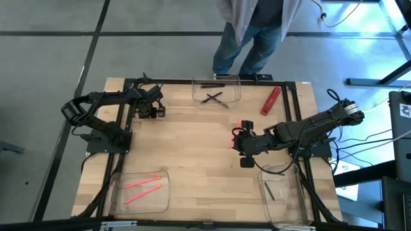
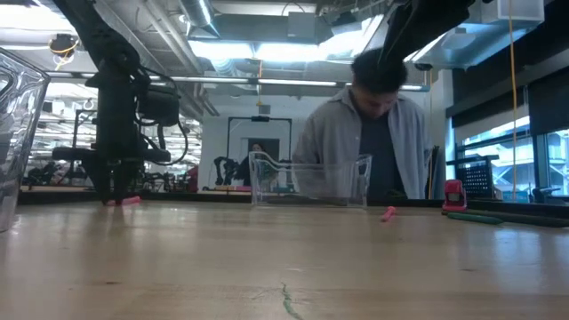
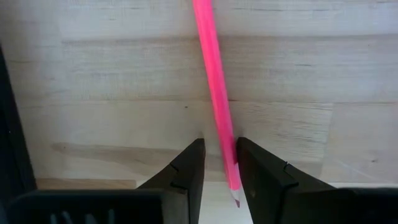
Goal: Sort crayons/erasers/pens/pencils in bins
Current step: Put the pink colored pencil into the bottom left transparent bin
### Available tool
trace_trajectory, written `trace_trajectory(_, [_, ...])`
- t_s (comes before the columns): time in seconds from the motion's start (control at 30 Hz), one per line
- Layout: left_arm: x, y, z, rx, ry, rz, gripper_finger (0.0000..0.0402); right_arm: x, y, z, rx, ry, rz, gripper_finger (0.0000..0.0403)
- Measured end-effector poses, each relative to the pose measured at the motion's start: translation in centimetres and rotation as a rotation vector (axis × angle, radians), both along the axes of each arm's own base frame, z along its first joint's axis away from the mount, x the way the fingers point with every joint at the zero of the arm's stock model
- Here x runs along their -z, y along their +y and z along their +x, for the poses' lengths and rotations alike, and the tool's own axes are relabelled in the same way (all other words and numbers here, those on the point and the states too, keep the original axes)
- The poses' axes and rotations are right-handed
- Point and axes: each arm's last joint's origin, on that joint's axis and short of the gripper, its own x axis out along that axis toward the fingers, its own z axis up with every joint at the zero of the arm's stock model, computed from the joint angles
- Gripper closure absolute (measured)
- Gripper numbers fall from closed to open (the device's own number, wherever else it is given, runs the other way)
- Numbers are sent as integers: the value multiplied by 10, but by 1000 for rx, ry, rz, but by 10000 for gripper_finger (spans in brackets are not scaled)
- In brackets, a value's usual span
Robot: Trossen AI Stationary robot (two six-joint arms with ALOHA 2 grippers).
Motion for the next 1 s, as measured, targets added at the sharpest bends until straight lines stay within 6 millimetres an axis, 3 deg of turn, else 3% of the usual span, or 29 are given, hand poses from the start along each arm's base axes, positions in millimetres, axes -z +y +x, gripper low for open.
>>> trace_trajectory(0.17, [0,0,0,7,3,3,327,0,0,0,0,0,0,263])
trace_trajectory(0.43, [0,0,0,58,14,7,392,0,0,0,0,0,0,263])
trace_trajectory(1.0, [-5,-8,3,235,19,19,400,0,0,0,-1,0,0,263])
